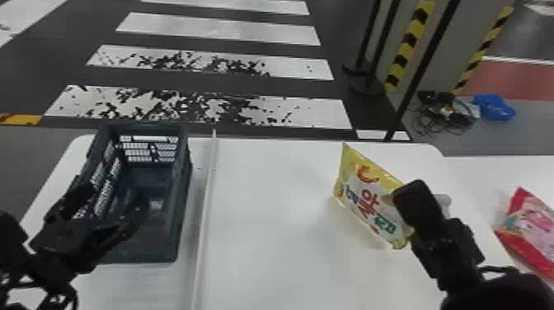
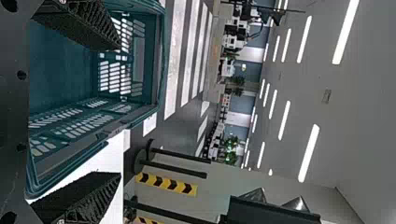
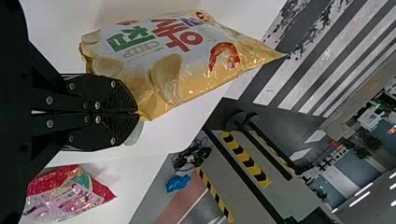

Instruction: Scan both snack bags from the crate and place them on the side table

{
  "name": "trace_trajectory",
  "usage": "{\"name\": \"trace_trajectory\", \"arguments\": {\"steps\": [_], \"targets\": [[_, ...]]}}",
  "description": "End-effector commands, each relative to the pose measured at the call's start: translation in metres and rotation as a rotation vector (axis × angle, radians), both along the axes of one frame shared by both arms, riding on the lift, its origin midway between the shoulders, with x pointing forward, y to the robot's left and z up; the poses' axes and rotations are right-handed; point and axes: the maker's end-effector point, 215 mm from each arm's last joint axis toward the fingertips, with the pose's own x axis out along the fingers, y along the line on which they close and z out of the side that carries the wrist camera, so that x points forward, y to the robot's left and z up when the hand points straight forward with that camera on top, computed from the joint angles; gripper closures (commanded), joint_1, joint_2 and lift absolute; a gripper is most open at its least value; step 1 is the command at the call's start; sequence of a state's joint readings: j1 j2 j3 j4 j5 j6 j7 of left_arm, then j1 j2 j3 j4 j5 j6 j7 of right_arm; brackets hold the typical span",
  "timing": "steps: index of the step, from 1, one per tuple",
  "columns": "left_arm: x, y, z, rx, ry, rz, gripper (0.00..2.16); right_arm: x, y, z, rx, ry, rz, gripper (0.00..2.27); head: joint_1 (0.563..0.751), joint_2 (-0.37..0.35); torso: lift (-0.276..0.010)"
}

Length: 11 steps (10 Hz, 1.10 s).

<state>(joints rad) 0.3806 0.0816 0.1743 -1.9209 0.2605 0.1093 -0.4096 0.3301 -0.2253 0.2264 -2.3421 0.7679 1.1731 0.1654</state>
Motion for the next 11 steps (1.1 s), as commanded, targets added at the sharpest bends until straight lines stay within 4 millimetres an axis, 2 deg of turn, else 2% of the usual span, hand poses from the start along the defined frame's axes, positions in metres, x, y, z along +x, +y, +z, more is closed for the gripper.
{"name": "trace_trajectory", "arguments": {"steps": [1,3,4,7,8,9,10,11], "targets": [[0.001,-0.001,-0.001,-0.003,0.001,-0.001,0.03,-0.012,0.013,-0.01,-0.12,0.035,0.036,2.26,0.695,-0.108,-0.095],[0.001,0.0,-0.004,-0.003,0.003,0.0,0.03,-0.041,0.032,-0.039,-0.161,0.123,0.075,2.26,0.695,-0.09,-0.095],[0.001,0.001,-0.003,-0.002,0.002,0.002,0.03,-0.056,0.048,-0.053,-0.166,0.167,0.106,2.26,0.695,-0.078,-0.095],[0.001,0.0,-0.006,-0.006,0.006,0.003,0.03,-0.083,0.097,-0.088,-0.119,0.252,0.209,2.26,0.695,-0.025,-0.095],[0.001,0.0,-0.007,-0.006,0.008,0.003,0.03,-0.088,0.122,-0.102,-0.007,0.289,0.246,2.26,0.695,0.002,-0.095],[0.001,0.0,-0.008,-0.007,0.009,0.003,0.03,-0.092,0.159,-0.112,0.208,0.345,0.293,2.26,0.695,0.03,-0.095],[0.0,0.0,-0.009,-0.005,0.011,0.003,0.03,-0.097,0.194,-0.115,0.412,0.399,0.335,1.91,0.695,0.072,-0.095],[0.0,0.001,-0.009,-0.006,0.012,0.003,0.03,-0.096,0.218,-0.111,0.56,0.417,0.369,1.16,0.695,0.131,-0.095]]}}
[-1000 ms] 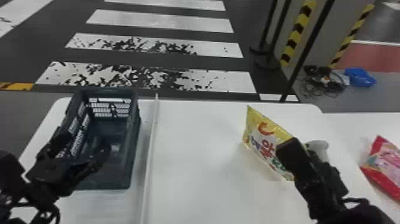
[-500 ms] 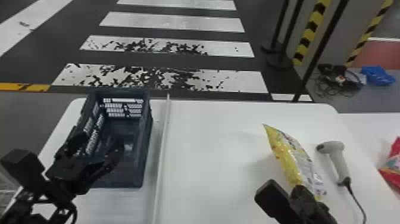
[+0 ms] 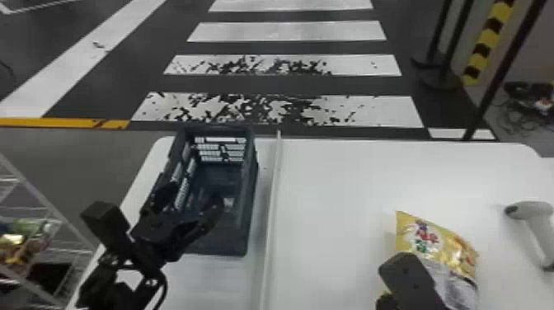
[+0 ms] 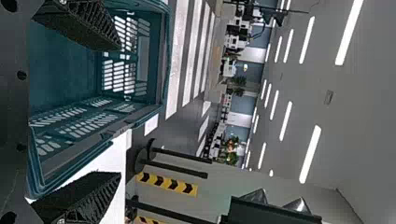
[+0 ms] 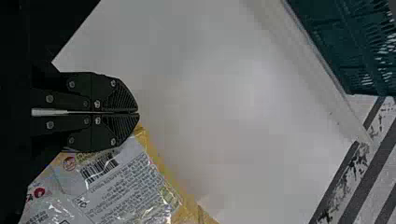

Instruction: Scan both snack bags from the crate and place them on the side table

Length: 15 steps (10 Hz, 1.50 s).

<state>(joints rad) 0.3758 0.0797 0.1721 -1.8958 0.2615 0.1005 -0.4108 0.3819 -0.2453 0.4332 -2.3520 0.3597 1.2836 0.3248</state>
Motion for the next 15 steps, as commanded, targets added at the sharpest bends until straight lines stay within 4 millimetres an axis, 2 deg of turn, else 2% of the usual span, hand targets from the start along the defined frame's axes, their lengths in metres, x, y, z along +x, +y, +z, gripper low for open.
{"name": "trace_trajectory", "arguments": {"steps": [1,2,5,7,8,9,10,11,15], "targets": [[-0.001,0.002,0.0,0.002,0.001,0.002,0.03,0.011,0.021,0.013,0.156,0.016,-0.001,0.44,0.695,0.179,-0.095],[0.0,0.003,0.001,0.002,-0.001,0.003,0.03,0.019,0.02,0.019,0.186,0.006,0.0,0.03,0.695,0.196,-0.095],[-0.001,0.001,0.0,0.0,0.001,0.002,0.04,0.023,0.015,0.033,0.361,0.058,-0.032,0.06,0.695,0.207,-0.095],[-0.001,0.001,-0.002,-0.001,0.004,0.001,0.04,0.026,0.026,0.059,0.567,0.087,-0.023,0.22,0.695,0.204,-0.095],[-0.001,-0.001,-0.003,-0.004,0.006,-0.001,0.04,0.031,0.034,0.07,0.66,0.079,-0.005,0.37,0.695,0.212,-0.095],[-0.001,-0.002,-0.003,-0.004,0.006,-0.002,0.04,0.034,0.039,0.076,0.721,0.082,-0.002,0.62,0.695,0.22,-0.095],[-0.001,-0.002,-0.003,-0.006,0.006,-0.002,0.04,0.037,0.042,0.077,0.75,0.078,-0.003,1.35,0.695,0.224,-0.095],[-0.002,-0.002,-0.004,-0.004,0.008,-0.002,0.04,0.039,0.043,0.071,0.753,0.09,-0.015,2.26,0.695,0.225,-0.095],[-0.002,-0.001,-0.007,-0.004,0.013,0.0,0.04,0.039,0.047,0.025,0.71,0.148,-0.032,2.26,0.695,0.227,-0.095]]}}
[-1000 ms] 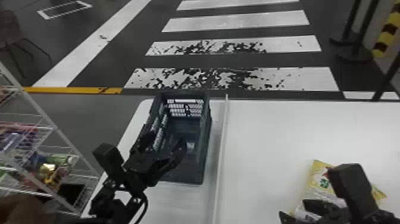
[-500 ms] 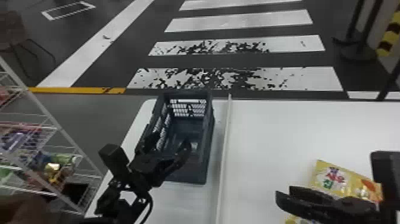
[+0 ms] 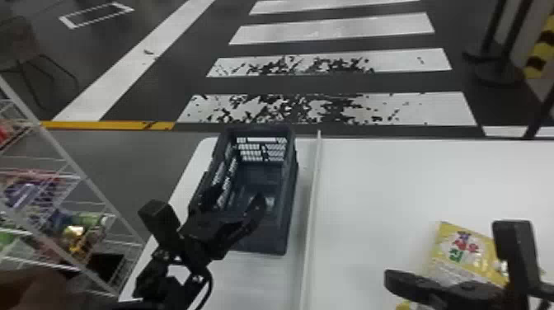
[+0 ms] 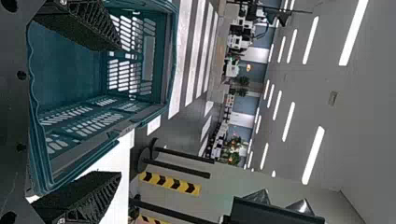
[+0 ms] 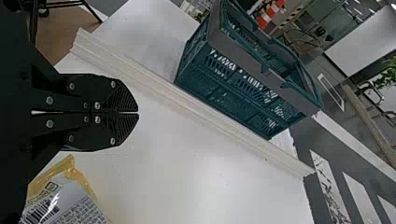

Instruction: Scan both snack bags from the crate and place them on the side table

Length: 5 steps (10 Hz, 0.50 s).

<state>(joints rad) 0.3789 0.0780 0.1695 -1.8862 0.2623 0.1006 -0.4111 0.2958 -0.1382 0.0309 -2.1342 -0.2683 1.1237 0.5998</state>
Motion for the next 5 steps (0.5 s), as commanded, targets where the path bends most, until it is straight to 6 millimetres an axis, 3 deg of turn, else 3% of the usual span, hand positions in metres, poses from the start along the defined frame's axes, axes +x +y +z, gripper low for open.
{"name": "trace_trajectory", "arguments": {"steps": [1,5], "targets": [[0.0,0.001,-0.002,0.0,0.004,0.001,0.04,0.004,0.0,-0.018,-0.029,0.013,0.006,2.26,0.695,0.231,-0.095],[0.0,0.001,-0.003,0.002,0.006,0.001,0.04,0.006,-0.014,-0.054,-0.128,0.05,0.0,2.26,0.695,0.227,-0.095]]}}
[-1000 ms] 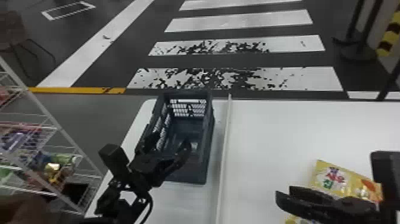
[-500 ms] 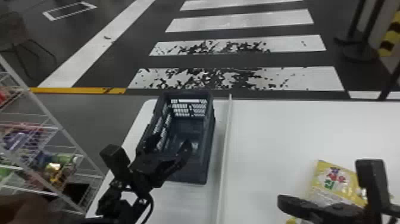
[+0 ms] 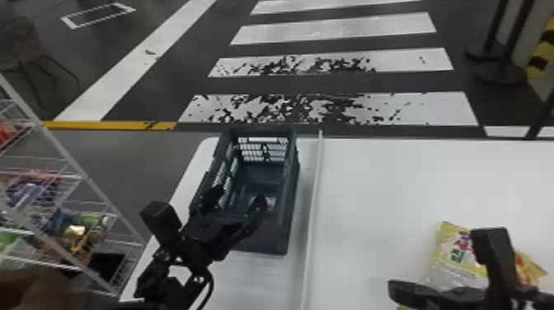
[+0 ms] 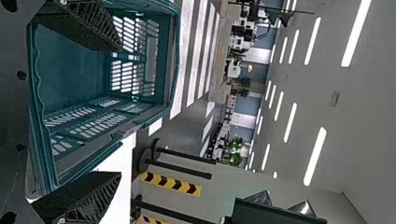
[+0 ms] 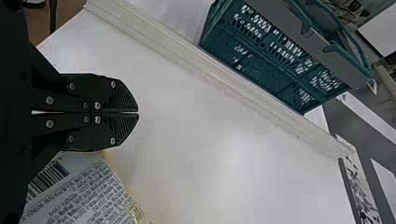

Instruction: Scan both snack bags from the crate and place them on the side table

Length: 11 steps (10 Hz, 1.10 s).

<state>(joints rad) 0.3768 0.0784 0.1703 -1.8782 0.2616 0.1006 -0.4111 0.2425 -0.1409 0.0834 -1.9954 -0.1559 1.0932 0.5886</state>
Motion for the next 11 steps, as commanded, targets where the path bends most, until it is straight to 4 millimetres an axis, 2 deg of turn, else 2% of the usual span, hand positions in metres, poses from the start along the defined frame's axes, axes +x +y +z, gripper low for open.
{"name": "trace_trajectory", "arguments": {"steps": [1,4,7,11], "targets": [[0.002,-0.001,0.001,0.0,-0.003,-0.001,0.04,-0.005,-0.009,-0.008,-0.041,0.017,-0.002,2.26,0.695,0.219,-0.095],[0.004,-0.002,0.001,-0.001,-0.001,-0.004,0.04,-0.005,-0.028,-0.017,-0.105,0.02,-0.009,2.26,0.695,0.193,-0.095],[0.004,-0.002,0.001,0.0,-0.001,-0.004,0.04,0.007,-0.042,-0.015,-0.146,-0.003,-0.017,2.26,0.695,0.171,-0.095],[0.005,0.0,0.002,0.003,-0.006,-0.002,0.04,0.018,-0.065,-0.022,-0.207,-0.01,-0.02,2.26,0.695,0.14,-0.095]]}}
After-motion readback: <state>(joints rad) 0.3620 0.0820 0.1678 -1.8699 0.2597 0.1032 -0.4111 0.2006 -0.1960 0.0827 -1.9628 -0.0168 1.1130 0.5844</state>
